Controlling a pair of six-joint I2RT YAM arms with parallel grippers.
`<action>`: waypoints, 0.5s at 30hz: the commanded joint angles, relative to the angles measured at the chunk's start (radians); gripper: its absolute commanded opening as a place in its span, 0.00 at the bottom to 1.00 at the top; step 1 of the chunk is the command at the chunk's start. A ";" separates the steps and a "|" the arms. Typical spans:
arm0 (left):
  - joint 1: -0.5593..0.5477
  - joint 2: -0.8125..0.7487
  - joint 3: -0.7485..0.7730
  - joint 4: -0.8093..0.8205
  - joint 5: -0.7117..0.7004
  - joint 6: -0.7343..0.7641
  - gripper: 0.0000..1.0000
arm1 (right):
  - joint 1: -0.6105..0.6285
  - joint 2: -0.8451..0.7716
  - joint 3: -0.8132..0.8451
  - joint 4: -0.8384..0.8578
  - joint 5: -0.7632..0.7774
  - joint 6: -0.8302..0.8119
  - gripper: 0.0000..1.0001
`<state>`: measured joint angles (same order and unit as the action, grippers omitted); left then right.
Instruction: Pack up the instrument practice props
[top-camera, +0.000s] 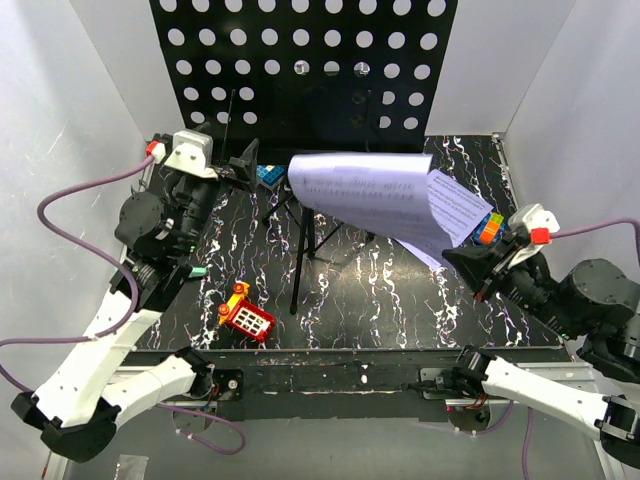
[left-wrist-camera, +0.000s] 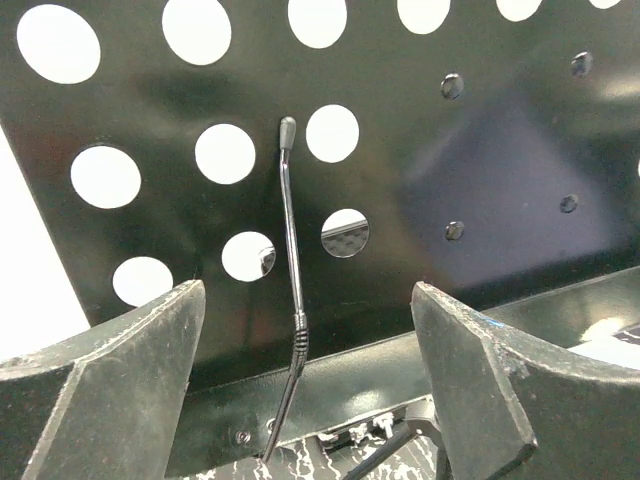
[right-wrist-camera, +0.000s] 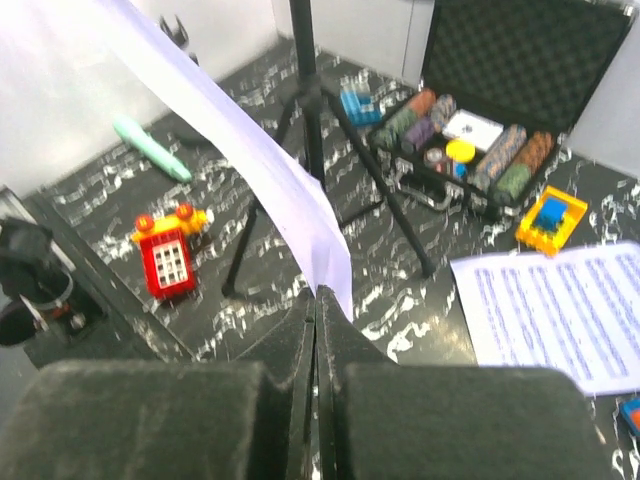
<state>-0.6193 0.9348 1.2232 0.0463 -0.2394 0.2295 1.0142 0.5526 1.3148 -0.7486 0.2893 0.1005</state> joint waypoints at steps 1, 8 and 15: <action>-0.003 -0.062 0.030 -0.040 0.049 -0.048 0.85 | -0.003 -0.034 -0.078 -0.101 0.010 0.011 0.01; -0.003 -0.174 0.003 -0.154 0.008 -0.156 0.86 | -0.003 0.036 -0.209 -0.190 0.161 0.154 0.01; -0.003 -0.304 -0.071 -0.227 0.031 -0.280 0.86 | -0.051 0.098 -0.351 -0.040 0.249 0.223 0.01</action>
<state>-0.6193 0.6662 1.1809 -0.1139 -0.2245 0.0391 1.0065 0.6231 0.9924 -0.9073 0.4622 0.2646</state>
